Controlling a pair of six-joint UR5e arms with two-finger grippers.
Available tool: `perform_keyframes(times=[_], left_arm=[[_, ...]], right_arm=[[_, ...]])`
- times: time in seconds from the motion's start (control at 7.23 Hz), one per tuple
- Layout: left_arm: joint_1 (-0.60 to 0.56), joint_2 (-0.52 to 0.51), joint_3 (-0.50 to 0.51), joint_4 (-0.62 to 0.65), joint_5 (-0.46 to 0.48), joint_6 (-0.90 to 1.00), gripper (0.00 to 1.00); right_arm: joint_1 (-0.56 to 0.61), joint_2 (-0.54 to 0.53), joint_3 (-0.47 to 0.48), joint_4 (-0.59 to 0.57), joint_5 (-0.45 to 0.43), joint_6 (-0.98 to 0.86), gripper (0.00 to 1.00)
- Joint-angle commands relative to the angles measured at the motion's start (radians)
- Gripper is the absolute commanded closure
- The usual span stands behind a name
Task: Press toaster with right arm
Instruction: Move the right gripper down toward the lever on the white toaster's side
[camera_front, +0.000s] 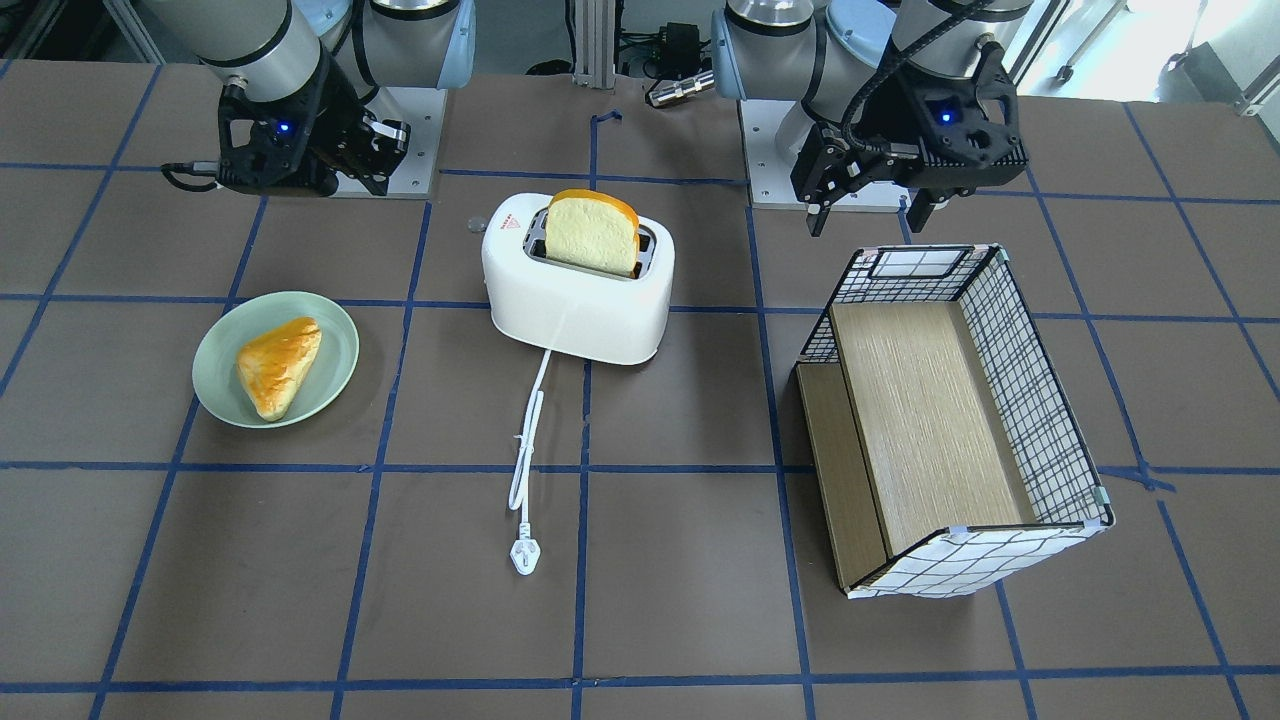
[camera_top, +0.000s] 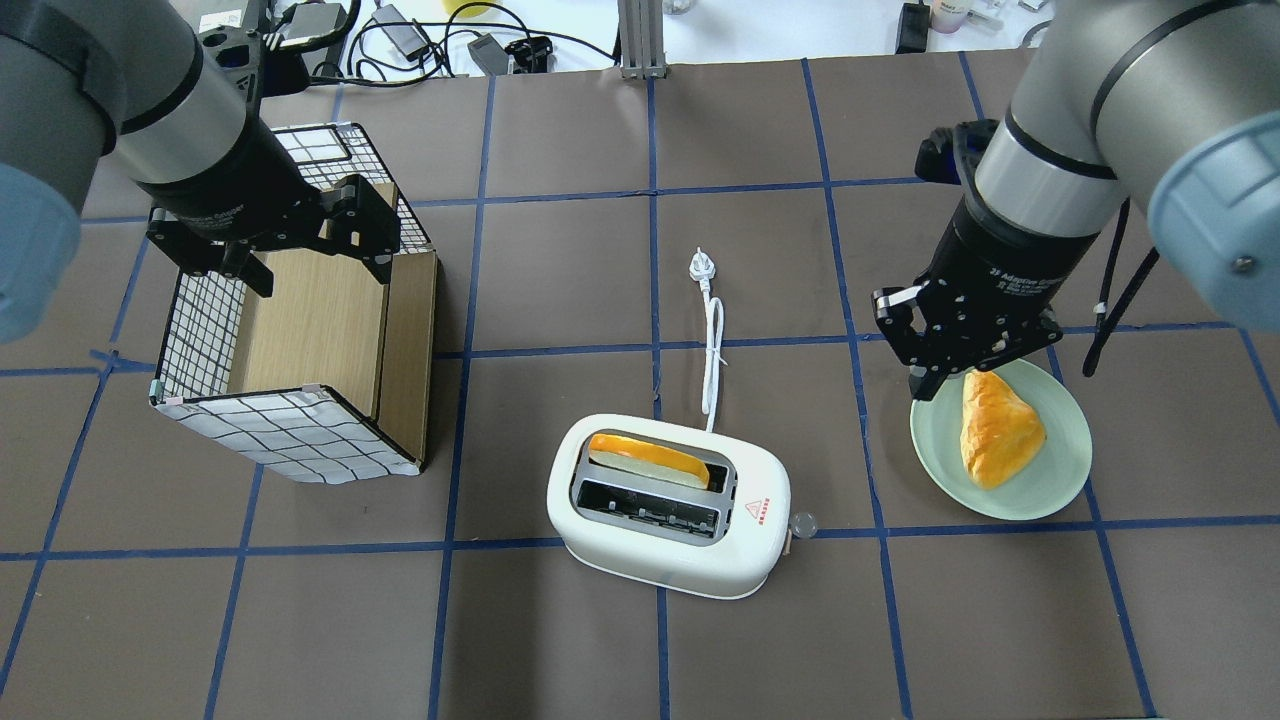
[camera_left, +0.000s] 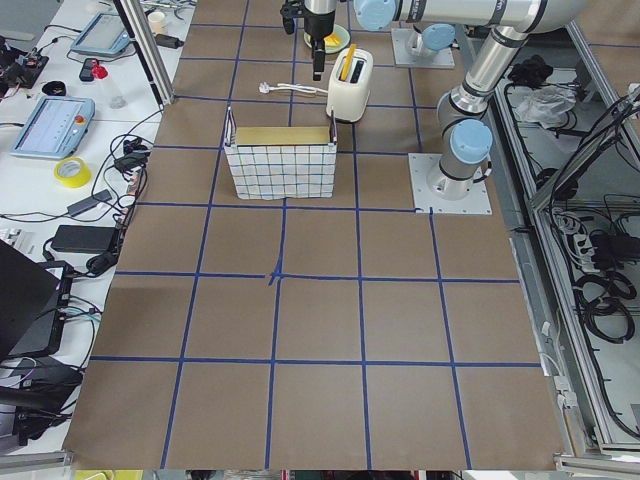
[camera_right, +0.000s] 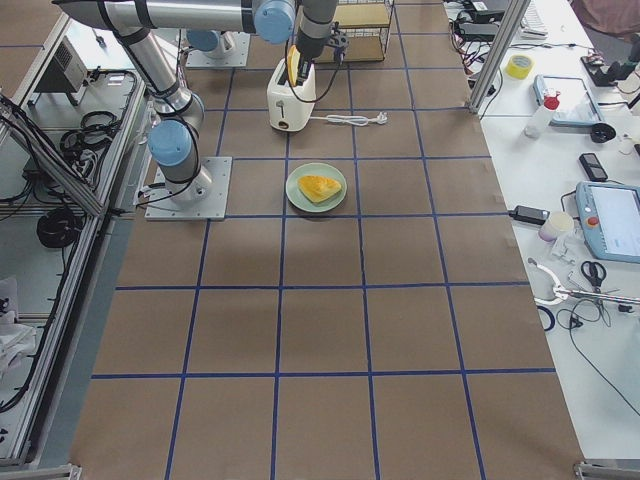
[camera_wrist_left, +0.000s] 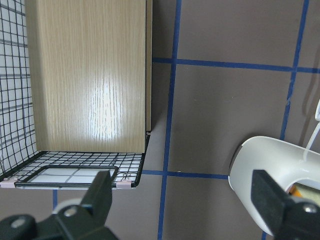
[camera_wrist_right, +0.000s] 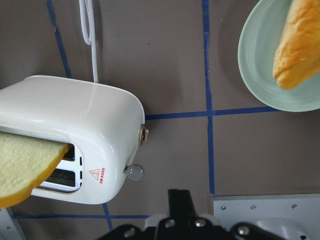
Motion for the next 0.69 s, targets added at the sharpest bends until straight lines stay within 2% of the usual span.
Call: perform_keyframes(times=[0.0,0.28,0.55], left_arm=[[0.0,0.0,0.0,0.0,0.0,0.0,0.0],[0.0,0.0,0.0,0.0,0.0,0.0,0.0],[0.0,0.0,0.0,0.001,0.0,0.0,0.0]], right_arm=[[-0.002,-0.002,0.084,-0.018,0.072,-0.063,1.0],[-0.002,-0.001,0.177,-0.034,0.126,-0.092,1.0],[-0.002,-0.002,0.228,-0.049,0.14,-0.093,1.0]])
